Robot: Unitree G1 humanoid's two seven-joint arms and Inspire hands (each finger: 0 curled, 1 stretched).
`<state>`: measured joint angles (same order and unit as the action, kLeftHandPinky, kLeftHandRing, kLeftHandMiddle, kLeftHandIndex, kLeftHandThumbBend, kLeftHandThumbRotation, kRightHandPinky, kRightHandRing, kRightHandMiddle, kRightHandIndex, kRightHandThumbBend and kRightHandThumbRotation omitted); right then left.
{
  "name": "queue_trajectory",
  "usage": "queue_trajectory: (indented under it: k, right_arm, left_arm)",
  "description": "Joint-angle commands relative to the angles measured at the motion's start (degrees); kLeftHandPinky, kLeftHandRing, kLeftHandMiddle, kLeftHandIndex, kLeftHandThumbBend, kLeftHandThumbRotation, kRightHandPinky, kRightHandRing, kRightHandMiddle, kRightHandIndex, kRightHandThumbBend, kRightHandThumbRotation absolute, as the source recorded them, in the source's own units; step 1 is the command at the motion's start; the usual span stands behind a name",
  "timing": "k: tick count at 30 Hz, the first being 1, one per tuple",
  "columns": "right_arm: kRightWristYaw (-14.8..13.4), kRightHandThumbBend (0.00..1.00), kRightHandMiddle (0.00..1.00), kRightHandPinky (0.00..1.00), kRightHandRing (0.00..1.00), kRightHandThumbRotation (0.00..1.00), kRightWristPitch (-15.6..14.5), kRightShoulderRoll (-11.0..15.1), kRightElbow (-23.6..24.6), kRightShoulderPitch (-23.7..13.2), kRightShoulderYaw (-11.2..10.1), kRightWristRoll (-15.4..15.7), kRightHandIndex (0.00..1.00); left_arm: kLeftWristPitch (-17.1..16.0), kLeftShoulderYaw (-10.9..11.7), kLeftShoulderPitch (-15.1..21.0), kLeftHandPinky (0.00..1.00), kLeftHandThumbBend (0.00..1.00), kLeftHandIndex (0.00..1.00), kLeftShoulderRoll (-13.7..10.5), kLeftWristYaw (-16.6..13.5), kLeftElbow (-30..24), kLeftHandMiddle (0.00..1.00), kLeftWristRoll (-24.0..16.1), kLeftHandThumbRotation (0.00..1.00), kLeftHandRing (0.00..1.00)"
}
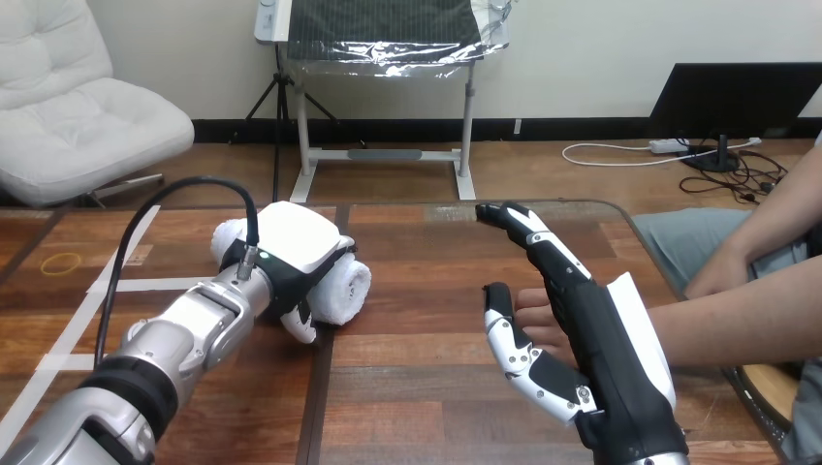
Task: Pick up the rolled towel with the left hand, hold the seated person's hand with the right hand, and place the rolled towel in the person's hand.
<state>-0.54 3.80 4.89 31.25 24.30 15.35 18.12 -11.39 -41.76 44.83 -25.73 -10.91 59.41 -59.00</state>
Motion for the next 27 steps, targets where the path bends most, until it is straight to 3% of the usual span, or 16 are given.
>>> queue_trajectory:
  k: [1,13,19,27]
  right_arm:
    - [0.05,0.0,0.95,0.98,0.95,0.0,0.2,-0.17,3.57,-1.23,-0.73,0.16,0.85]
    - [0.32,0.01,0.94,0.96,0.93,0.0,0.28,0.06,3.67,-1.19,-1.06,0.41,0.84]
    - [0.52,0.01,0.94,0.96,0.93,0.0,-0.07,0.15,4.27,-0.89,-1.18,0.61,0.84]
    - [0.6,0.02,0.94,0.96,0.93,0.0,-0.56,-0.01,5.02,-0.42,-1.26,0.49,0.84]
  left_arm:
    - [0.95,-0.12,0.89,0.86,0.84,0.88,1.23,-4.38,1.5,0.88,-0.07,0.26,0.87]
    - [3.38,-1.24,0.95,0.79,0.78,0.84,3.91,-13.04,6.51,0.85,-0.72,0.18,0.83]
    - [4.94,-2.3,0.97,0.86,0.75,0.87,4.91,-16.43,8.64,0.9,-1.53,0.18,0.89]
    - [5.42,-3.3,1.05,0.97,0.75,0.96,5.61,-18.81,10.4,0.98,-1.8,0.2,0.98]
